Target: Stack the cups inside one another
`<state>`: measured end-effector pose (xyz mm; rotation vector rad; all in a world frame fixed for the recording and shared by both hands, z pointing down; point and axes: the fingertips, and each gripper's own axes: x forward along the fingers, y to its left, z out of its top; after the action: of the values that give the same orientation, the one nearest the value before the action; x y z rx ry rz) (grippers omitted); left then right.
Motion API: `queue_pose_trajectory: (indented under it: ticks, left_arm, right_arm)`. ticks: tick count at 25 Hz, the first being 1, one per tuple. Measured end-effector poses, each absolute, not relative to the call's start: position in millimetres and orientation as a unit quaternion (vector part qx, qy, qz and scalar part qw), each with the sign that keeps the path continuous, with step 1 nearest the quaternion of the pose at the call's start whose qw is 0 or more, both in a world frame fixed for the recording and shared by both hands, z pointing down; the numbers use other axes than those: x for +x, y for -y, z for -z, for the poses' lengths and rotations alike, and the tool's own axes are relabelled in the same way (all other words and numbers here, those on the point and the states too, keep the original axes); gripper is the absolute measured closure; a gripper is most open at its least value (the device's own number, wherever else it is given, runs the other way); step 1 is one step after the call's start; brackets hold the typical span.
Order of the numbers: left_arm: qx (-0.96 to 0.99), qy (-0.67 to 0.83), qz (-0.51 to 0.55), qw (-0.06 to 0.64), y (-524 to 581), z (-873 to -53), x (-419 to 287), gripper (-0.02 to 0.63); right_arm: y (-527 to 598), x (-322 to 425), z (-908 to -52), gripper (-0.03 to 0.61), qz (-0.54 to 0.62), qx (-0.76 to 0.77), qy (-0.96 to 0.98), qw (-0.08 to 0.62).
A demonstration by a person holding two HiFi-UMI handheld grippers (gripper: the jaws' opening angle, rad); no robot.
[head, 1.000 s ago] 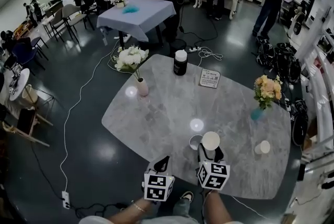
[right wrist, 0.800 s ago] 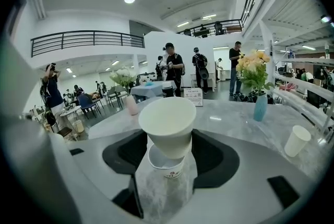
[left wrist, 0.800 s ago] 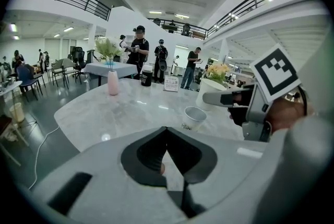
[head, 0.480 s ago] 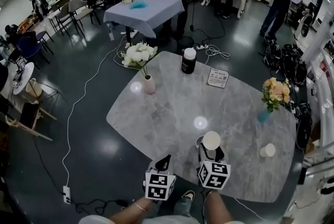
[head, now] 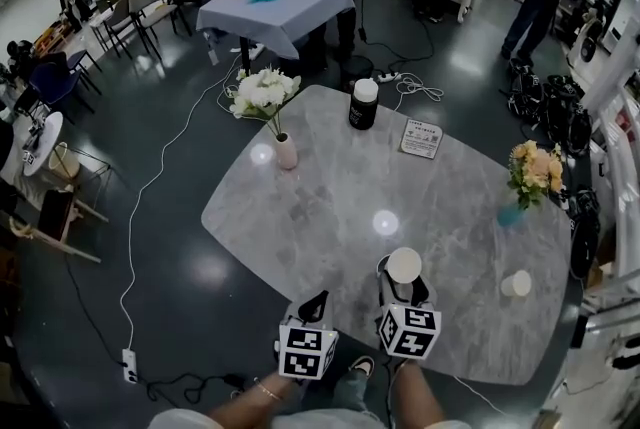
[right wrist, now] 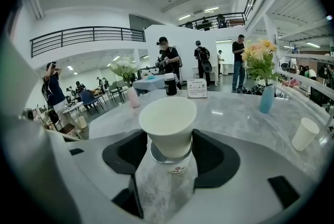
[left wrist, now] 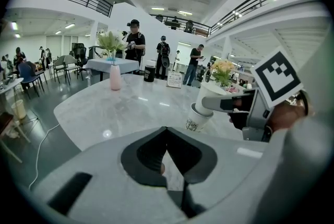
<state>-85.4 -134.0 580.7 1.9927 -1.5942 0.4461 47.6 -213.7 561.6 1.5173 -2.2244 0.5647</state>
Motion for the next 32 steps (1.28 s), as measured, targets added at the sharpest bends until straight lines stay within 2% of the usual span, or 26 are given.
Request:
queue_pose_trajectory:
  ticks: [18,32]
  left_arm:
    - [0.740,0.586,-0.172,0.280,136,-587,-84,0.617]
    - [0.742,0.587,-0.166,0.278,136,-586,-84,0.617]
  right_arm:
    - [211,45,-575,0.316,-0.206,0.539,0.788,0.216]
    - [210,46,-559,0.321,-0.189,0.546,0.794,0.188]
